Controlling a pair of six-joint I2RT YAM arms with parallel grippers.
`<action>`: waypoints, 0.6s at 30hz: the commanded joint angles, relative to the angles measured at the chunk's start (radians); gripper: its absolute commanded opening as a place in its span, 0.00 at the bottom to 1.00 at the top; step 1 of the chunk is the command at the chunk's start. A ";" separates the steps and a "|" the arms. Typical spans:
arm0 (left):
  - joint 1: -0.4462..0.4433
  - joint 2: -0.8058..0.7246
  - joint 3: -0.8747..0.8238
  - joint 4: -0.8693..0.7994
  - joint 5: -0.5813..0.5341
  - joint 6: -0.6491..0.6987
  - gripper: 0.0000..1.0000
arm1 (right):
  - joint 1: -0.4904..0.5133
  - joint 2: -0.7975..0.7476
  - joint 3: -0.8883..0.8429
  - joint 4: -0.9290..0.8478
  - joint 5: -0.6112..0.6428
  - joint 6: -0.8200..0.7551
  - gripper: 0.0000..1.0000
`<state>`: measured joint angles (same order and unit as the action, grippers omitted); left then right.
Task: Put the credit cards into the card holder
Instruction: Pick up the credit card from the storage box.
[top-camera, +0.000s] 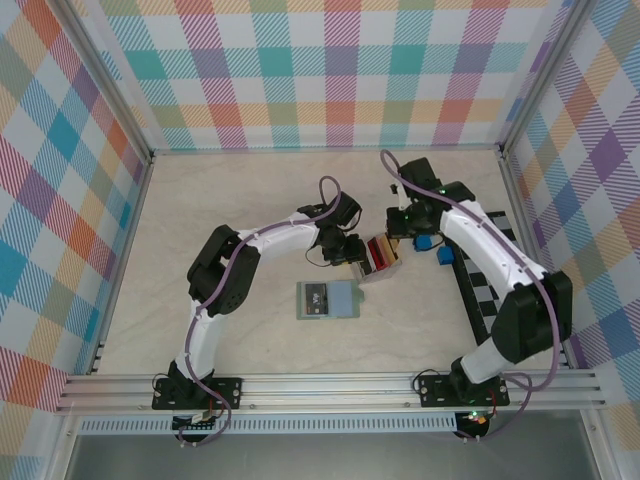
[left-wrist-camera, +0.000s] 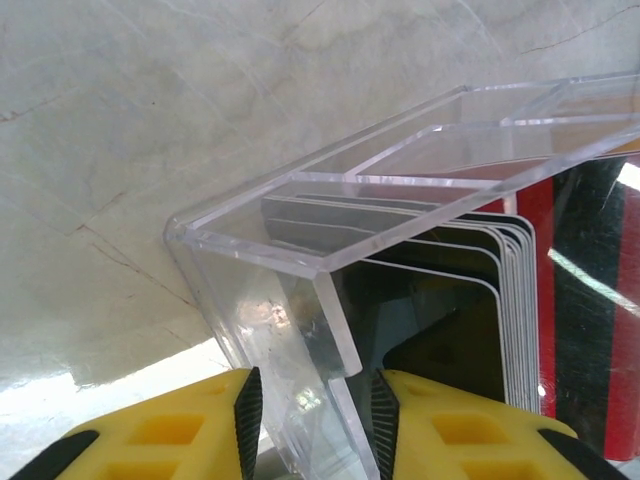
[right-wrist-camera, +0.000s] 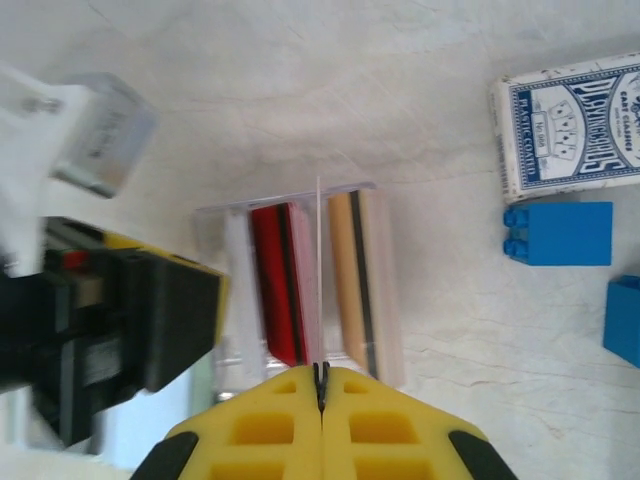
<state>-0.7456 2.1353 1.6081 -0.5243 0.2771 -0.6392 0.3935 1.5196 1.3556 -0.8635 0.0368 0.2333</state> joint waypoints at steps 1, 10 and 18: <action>0.002 -0.102 -0.023 0.011 -0.004 -0.010 0.40 | -0.006 -0.089 -0.051 0.046 -0.101 0.088 0.02; 0.067 -0.386 -0.260 0.199 0.024 -0.112 0.51 | -0.049 -0.327 -0.264 0.293 -0.236 0.311 0.02; 0.157 -0.568 -0.543 0.576 0.237 -0.331 0.59 | -0.045 -0.434 -0.448 0.581 -0.431 0.523 0.03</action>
<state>-0.5953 1.5852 1.1156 -0.1200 0.4038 -0.8669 0.3466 1.1034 0.9382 -0.4442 -0.2909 0.6456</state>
